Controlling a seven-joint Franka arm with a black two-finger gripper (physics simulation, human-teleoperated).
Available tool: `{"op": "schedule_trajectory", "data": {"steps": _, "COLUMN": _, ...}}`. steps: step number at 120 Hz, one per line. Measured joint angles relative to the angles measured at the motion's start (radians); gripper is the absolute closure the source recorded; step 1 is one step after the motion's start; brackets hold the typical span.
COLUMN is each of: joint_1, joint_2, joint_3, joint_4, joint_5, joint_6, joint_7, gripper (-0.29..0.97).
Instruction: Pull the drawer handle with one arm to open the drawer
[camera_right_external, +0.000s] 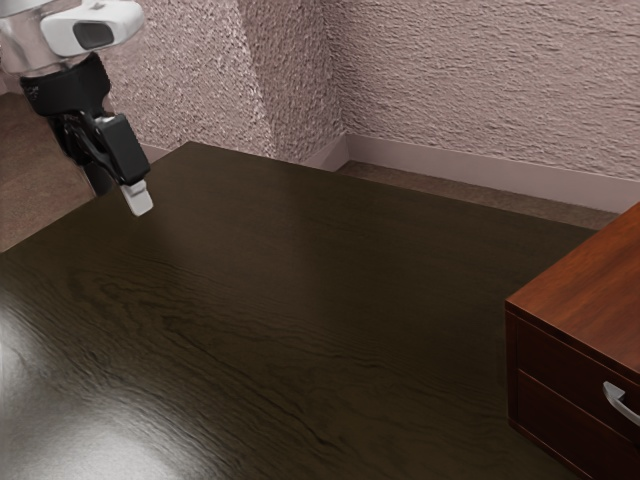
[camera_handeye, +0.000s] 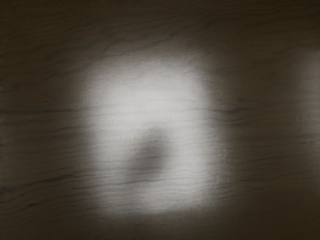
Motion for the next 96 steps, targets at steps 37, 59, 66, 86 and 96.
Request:
{"op": "schedule_trajectory", "data": {"steps": 37, "joint_1": 0.013, "joint_2": -0.008, "joint_3": 0.030, "joint_4": 0.031, "joint_5": -0.062, "joint_6": 0.130, "joint_7": 0.094, "gripper": 0.00}}
{"op": "schedule_trajectory", "data": {"steps": 59, "joint_1": -0.008, "joint_2": 0.026, "joint_3": -0.056, "joint_4": -0.004, "joint_5": -0.018, "joint_6": 0.184, "joint_7": 0.149, "gripper": 0.00}}
{"op": "schedule_trajectory", "data": {"steps": 66, "joint_1": -0.009, "joint_2": 0.061, "joint_3": -0.063, "joint_4": -0.015, "joint_5": -0.004, "joint_6": 0.217, "joint_7": 0.187, "gripper": 0.00}}
{"op": "schedule_trajectory", "data": {"steps": 86, "joint_1": 0.013, "joint_2": 0.082, "joint_3": -0.143, "joint_4": -0.042, "joint_5": 0.097, "joint_6": 0.290, "joint_7": 0.293, "gripper": 0.00}}
{"op": "schedule_trajectory", "data": {"steps": 96, "joint_1": -0.014, "joint_2": 0.055, "joint_3": -0.169, "joint_4": -0.118, "joint_5": 0.130, "joint_6": 0.333, "joint_7": 0.339, "gripper": 0.00}}
